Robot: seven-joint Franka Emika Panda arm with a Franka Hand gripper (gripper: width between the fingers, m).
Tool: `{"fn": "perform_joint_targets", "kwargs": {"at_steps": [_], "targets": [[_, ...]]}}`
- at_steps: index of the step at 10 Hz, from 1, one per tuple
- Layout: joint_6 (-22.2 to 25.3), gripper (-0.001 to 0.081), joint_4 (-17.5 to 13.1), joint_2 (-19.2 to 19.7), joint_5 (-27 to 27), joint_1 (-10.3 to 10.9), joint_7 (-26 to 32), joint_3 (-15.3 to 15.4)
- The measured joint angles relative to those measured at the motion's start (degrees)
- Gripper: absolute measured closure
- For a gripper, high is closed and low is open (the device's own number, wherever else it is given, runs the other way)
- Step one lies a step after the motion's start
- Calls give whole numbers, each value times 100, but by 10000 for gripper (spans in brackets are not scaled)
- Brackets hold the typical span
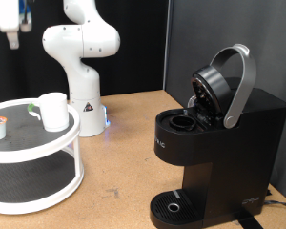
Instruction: Make a cup of coffee with the keurig machine
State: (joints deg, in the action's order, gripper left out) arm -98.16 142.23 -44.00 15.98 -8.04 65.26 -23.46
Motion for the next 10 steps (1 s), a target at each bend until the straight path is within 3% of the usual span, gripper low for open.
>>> {"fn": "perform_joint_targets", "kwargs": {"at_steps": [3, 6, 10], "targets": [[-933, 4, 537, 165, 315, -52, -75, -185], [-1056, 4, 582, 167, 296, -45, 142, -285], [-1904, 4, 930, 461, 524, -54, 208, -621]]}}
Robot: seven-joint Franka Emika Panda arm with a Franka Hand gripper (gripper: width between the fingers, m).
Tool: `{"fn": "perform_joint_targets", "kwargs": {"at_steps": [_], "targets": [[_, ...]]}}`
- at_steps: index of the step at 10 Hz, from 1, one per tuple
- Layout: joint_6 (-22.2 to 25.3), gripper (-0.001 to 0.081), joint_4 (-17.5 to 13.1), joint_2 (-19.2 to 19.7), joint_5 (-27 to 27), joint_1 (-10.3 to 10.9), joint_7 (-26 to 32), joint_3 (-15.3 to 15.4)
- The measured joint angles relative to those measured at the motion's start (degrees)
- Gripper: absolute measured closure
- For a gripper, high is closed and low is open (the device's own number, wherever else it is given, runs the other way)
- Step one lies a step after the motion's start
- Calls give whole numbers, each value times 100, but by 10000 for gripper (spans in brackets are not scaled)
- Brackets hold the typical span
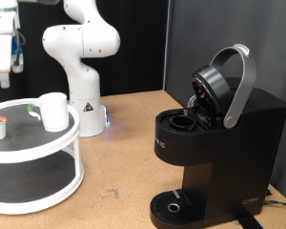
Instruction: Make a cup of coffee with the keurig machine
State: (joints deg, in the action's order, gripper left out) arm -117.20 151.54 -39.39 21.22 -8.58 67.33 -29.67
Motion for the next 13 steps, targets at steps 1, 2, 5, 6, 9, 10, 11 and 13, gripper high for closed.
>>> {"fn": "perform_joint_targets", "kwargs": {"at_steps": [1, 2, 5, 6, 9, 10, 11, 13], "targets": [[-200, 4, 52, 152, 15, 2, 8, -83], [-414, 4, 89, 313, 15, 5, 13, -166], [-918, 4, 123, 756, 23, 7, 121, -349], [-1066, 4, 126, 890, 30, 7, 133, -387], [-1341, 4, 136, 1255, 30, 8, 135, -419], [-1396, 4, 147, 1350, 46, 8, 174, -421], [-1465, 4, 174, 1426, 74, 8, 230, -426], [-1732, 4, 282, 1507, 104, 3, 311, -473]]}}
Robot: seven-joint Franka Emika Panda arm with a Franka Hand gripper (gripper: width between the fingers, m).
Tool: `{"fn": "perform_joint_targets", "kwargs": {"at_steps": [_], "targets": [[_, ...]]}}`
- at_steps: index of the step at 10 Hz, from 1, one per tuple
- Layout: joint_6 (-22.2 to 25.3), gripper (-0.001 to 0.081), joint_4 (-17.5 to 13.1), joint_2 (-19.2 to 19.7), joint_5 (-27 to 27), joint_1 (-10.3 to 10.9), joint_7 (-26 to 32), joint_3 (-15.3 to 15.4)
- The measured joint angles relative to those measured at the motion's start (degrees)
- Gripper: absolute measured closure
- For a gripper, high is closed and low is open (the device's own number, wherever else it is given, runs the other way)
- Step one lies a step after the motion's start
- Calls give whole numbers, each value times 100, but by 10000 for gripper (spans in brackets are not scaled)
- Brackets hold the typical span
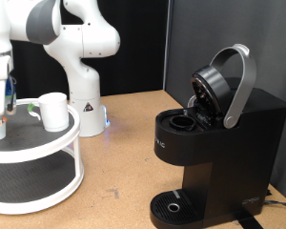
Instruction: Make a cup of coffee with the keurig machine
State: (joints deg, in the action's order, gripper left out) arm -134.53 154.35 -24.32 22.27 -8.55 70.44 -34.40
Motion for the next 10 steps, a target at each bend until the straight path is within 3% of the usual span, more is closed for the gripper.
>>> {"fn": "perform_joint_targets", "kwargs": {"at_steps": [3, 10], "targets": [[-416, 4, 140, 39, 0, 0, 4, -139], [-498, 4, 165, 101, -3, 0, 19, -259]]}}
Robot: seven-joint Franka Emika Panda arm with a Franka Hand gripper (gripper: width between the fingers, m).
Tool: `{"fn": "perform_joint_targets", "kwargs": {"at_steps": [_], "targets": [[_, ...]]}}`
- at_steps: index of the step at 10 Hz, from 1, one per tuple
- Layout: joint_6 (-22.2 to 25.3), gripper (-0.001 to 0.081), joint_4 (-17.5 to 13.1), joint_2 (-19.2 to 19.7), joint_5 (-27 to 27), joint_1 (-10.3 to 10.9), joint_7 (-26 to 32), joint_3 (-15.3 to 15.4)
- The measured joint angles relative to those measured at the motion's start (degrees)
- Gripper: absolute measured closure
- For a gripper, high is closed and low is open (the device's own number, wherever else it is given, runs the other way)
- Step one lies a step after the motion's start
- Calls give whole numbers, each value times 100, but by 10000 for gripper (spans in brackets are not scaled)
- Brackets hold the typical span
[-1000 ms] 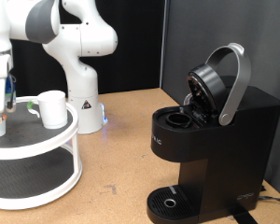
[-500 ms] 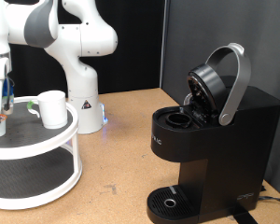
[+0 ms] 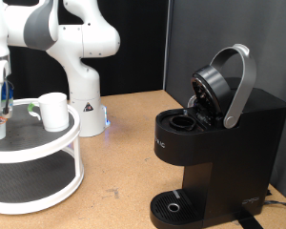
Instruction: Make a cup of coffee with the keurig machine
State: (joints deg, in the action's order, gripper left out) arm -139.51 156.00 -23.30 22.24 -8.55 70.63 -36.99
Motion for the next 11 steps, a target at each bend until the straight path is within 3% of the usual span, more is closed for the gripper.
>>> {"fn": "perform_joint_targets", "kwargs": {"at_steps": [3, 5, 9, 11], "targets": [[-96, 30, 0, 134, 0, 0, -34, 2], [-128, 366, -21, 174, 0, 0, -35, 7], [24, 366, -84, 136, -207, 45, 5, 14], [633, 370, -307, -89, -612, 193, 116, 44]]}}
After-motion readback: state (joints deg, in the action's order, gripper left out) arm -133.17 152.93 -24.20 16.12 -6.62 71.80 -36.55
